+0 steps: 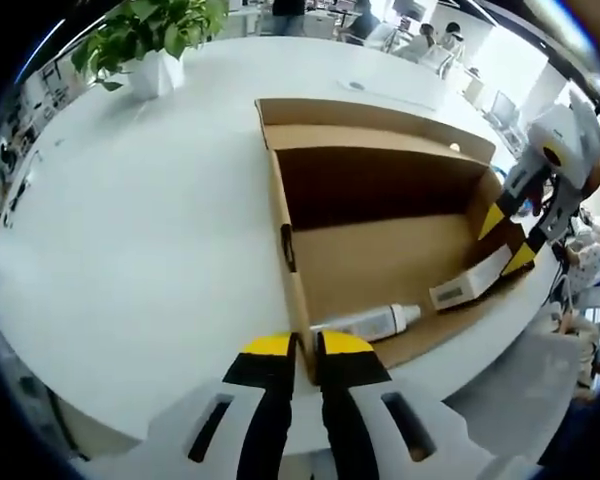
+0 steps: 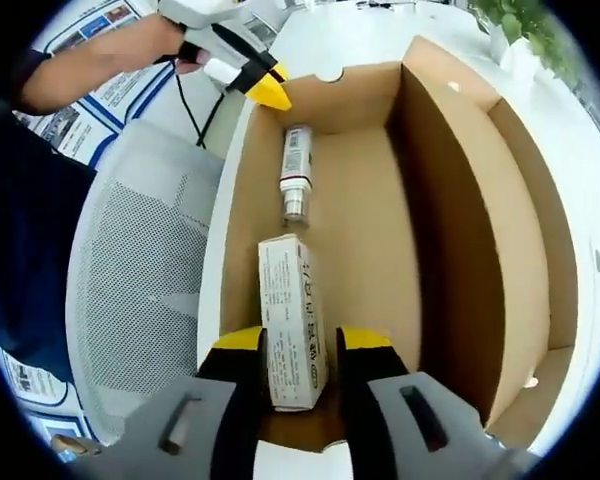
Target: Operate the shoe box by opening the lid, removing the specified soft item, and placing it in the target area until the item is outside and the box remains undamaged.
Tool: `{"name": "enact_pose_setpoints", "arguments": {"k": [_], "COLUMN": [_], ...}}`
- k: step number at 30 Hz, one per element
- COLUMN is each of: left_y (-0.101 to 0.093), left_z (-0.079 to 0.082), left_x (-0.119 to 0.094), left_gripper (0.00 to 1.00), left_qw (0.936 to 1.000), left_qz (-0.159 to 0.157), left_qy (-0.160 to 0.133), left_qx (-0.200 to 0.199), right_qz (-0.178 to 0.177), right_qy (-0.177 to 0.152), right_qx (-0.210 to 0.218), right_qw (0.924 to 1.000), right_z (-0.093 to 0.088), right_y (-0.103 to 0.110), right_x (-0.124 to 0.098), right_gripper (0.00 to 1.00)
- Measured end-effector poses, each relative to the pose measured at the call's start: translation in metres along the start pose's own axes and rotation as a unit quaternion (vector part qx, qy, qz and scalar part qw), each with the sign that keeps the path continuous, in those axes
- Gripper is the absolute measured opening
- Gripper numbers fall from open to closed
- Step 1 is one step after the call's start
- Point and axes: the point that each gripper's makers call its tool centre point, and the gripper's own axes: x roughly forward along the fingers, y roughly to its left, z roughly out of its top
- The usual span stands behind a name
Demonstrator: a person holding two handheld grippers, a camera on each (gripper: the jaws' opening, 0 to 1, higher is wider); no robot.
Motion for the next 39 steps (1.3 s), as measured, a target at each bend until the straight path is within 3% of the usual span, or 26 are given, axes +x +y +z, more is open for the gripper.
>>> {"name": "enact_pose_setpoints", "arguments": {"k": [3,8,13,19,25,39], "left_y": [0.0,0.0,0.0,0.001,0.001,0.0], "left_z": [0.0,0.0,0.0,0.0,0.0,0.0], "left_x": [0.001,0.001,0.001,0.001,0.001,0.002], "left_gripper": [0.06,0.06,0.06,0.06,0.07,0.07], "left_qw": [1.0,1.0,1.0,1.0,0.9999,0.9999], "left_qz": [-0.001,-0.002,-0.003,-0.005,-0.006,-0.006], "left_qy": [0.0,-0.001,-0.001,-0.002,-0.004,-0.004], "left_qx": [0.0,0.0,-0.003,-0.007,-0.01,-0.008], "right_qz": [-0.002,0.007,-0.016,-0.026,-0.028,-0.047], "right_qy": [-0.003,-0.005,0.032,0.025,0.049,0.028], "right_qx": [-0.001,-0.003,-0.051,-0.063,-0.061,-0.058], "right_qw": [1.0,1.0,0.9981,0.9974,0.9965,0.9968], "right_z": [0.002,0.004,-0.006,0.004,-0.004,-0.002], "right_y": [0.001,0.011,0.007,0.006,0.005,-0.004], "right_x": [-0.002,-0.004,0.009,0.019,0.027,0.01], "right_gripper": [0.22,0.27,0.26,0.23,0.19,0.16]}}
